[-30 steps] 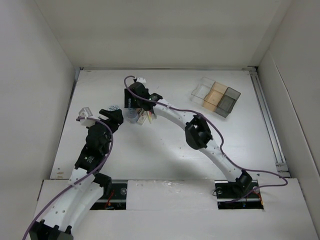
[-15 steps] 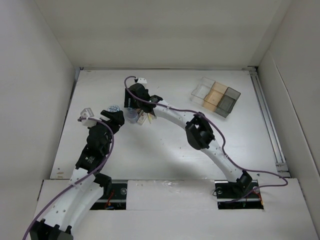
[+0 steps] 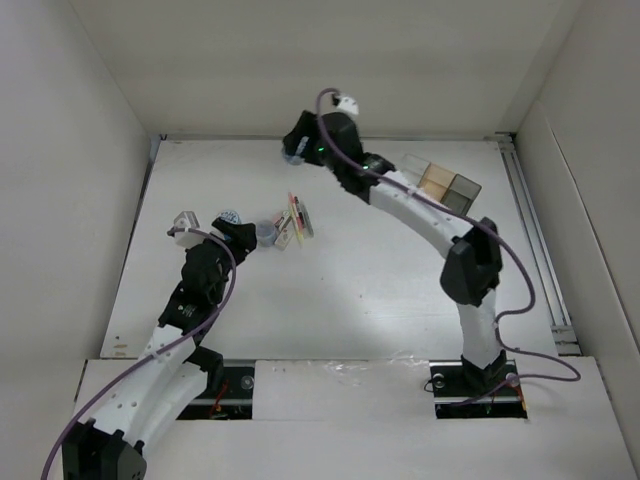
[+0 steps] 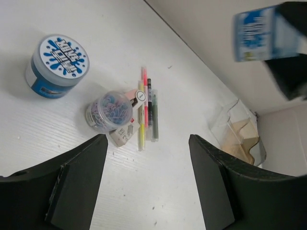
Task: Sort the stationery into containers
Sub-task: Grab a piece of stationery with the right arm, then place the stationery into the container
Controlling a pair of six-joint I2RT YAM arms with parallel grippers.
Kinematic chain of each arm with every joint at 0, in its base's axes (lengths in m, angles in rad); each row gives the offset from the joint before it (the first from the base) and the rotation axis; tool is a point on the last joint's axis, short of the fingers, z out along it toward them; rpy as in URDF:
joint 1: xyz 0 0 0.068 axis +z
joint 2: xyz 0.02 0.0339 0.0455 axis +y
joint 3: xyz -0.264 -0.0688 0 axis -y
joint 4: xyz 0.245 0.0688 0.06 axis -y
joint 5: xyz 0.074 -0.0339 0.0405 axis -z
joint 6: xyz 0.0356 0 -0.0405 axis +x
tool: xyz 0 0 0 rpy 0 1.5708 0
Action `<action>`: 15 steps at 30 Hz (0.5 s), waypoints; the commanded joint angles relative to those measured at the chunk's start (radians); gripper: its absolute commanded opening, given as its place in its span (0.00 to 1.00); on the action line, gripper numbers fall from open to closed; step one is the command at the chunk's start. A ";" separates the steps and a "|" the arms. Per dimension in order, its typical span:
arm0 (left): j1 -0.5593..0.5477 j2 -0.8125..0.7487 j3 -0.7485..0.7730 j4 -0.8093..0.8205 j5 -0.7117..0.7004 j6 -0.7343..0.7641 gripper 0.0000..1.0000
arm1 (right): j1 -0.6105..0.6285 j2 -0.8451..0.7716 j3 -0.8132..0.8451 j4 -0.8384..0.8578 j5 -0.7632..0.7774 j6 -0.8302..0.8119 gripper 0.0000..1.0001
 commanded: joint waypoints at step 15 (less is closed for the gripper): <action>0.003 0.080 -0.021 0.160 0.106 0.026 0.63 | -0.611 -0.162 -0.387 0.114 -0.077 0.082 0.60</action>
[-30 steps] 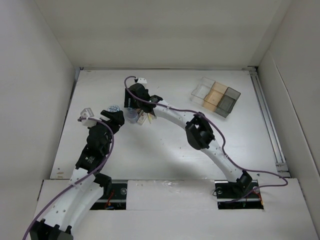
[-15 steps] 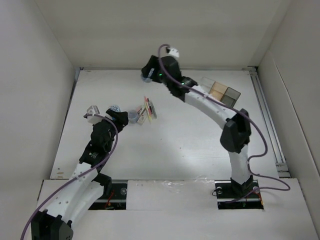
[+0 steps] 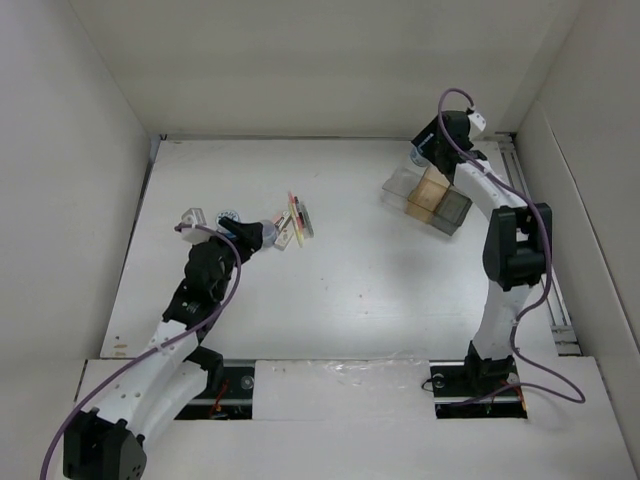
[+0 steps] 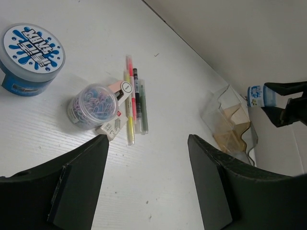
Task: Sort the stationery into containers
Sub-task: Place the stationery into the container
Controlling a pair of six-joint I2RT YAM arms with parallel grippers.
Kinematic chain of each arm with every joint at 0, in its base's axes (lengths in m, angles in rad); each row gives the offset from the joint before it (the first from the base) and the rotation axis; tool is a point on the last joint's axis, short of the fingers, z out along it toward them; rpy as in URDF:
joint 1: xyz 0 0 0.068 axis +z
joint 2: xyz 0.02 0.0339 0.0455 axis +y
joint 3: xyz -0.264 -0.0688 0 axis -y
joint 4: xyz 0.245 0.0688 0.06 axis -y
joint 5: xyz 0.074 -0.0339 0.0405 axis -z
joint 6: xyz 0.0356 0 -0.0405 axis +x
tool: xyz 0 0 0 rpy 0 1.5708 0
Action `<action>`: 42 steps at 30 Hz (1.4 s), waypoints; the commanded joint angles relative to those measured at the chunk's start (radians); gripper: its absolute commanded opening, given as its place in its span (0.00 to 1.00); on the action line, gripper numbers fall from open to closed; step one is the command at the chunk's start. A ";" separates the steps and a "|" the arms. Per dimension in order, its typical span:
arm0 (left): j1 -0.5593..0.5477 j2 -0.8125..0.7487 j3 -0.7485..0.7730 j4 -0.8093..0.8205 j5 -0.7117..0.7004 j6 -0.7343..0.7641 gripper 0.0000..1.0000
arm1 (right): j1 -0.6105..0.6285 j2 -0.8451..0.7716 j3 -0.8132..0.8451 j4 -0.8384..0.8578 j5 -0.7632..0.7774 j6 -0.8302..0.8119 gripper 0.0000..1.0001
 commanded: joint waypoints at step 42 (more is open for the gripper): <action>0.003 0.089 0.023 0.051 -0.059 0.032 0.62 | 0.112 0.086 0.085 -0.024 0.186 -0.066 0.95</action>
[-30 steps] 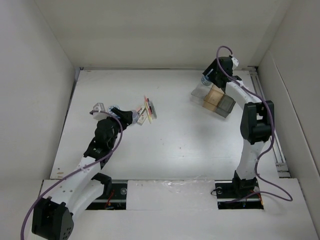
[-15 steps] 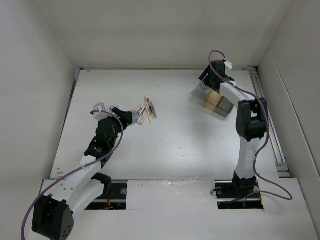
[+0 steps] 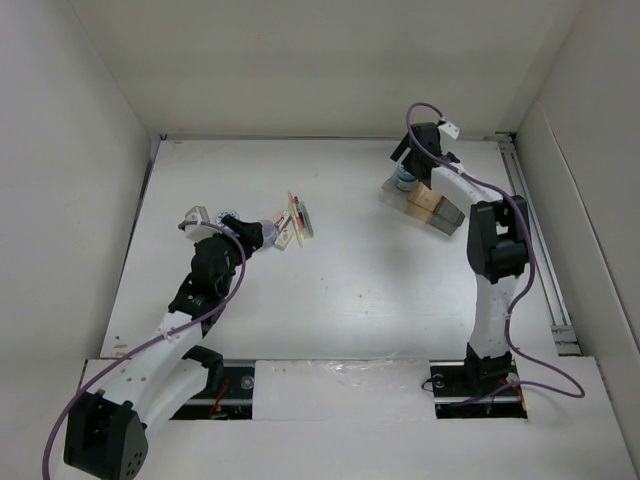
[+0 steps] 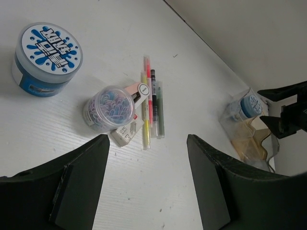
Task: Sort the stationery into containers
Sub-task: Place the stationery into the container, then grab a piece of stationery with the right arm
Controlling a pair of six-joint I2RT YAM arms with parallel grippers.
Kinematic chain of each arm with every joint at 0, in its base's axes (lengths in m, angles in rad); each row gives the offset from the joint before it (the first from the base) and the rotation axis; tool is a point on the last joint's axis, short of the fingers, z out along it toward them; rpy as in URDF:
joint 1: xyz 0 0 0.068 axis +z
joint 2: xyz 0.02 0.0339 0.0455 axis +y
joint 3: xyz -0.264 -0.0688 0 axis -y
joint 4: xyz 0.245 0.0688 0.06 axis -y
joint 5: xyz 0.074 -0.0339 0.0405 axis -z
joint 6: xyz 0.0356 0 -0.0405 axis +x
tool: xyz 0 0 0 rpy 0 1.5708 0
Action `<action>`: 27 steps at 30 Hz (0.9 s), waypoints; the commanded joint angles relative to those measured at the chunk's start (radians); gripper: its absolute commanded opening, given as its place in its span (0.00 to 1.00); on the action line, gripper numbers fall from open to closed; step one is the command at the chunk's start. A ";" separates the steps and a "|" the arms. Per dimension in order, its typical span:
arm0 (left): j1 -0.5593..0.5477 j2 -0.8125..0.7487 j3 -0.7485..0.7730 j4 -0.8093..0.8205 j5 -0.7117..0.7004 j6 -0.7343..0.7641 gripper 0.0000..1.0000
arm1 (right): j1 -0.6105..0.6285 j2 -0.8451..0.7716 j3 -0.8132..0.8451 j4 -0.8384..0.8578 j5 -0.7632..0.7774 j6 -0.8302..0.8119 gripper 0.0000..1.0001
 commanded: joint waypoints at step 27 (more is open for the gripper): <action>0.003 -0.386 0.255 -0.329 -0.098 -0.081 0.60 | 0.594 0.061 0.301 0.075 -0.381 -0.062 0.35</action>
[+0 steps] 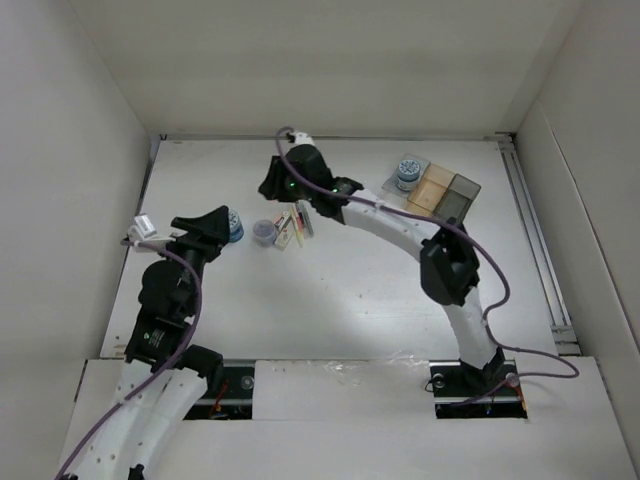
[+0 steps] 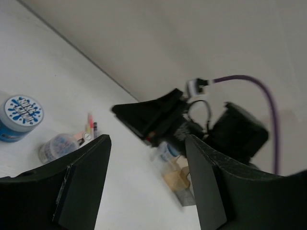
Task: Sort the stationery into containers
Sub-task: Grab a piece of stationery with the right arm
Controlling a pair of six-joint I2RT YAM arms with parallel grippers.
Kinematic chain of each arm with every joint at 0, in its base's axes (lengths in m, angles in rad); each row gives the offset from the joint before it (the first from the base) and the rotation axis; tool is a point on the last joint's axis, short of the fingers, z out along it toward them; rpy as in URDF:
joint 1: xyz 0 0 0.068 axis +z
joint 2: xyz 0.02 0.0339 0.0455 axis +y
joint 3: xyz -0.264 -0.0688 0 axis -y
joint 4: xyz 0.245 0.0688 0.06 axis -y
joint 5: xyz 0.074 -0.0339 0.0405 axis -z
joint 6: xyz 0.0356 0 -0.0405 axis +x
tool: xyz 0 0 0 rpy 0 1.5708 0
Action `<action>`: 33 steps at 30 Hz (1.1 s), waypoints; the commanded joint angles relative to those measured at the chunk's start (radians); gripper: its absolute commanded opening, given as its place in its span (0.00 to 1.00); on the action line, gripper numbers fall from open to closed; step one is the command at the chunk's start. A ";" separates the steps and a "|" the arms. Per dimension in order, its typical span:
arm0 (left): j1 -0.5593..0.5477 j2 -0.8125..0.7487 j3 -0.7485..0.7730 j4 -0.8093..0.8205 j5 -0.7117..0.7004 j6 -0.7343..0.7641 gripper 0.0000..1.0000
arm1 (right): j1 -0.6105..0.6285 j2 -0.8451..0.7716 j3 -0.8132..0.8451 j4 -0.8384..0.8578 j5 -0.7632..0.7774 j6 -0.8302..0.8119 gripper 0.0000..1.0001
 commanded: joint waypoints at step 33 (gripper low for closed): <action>0.003 -0.184 0.093 -0.137 0.025 -0.002 0.63 | 0.209 0.617 0.724 -0.121 0.130 -0.001 1.00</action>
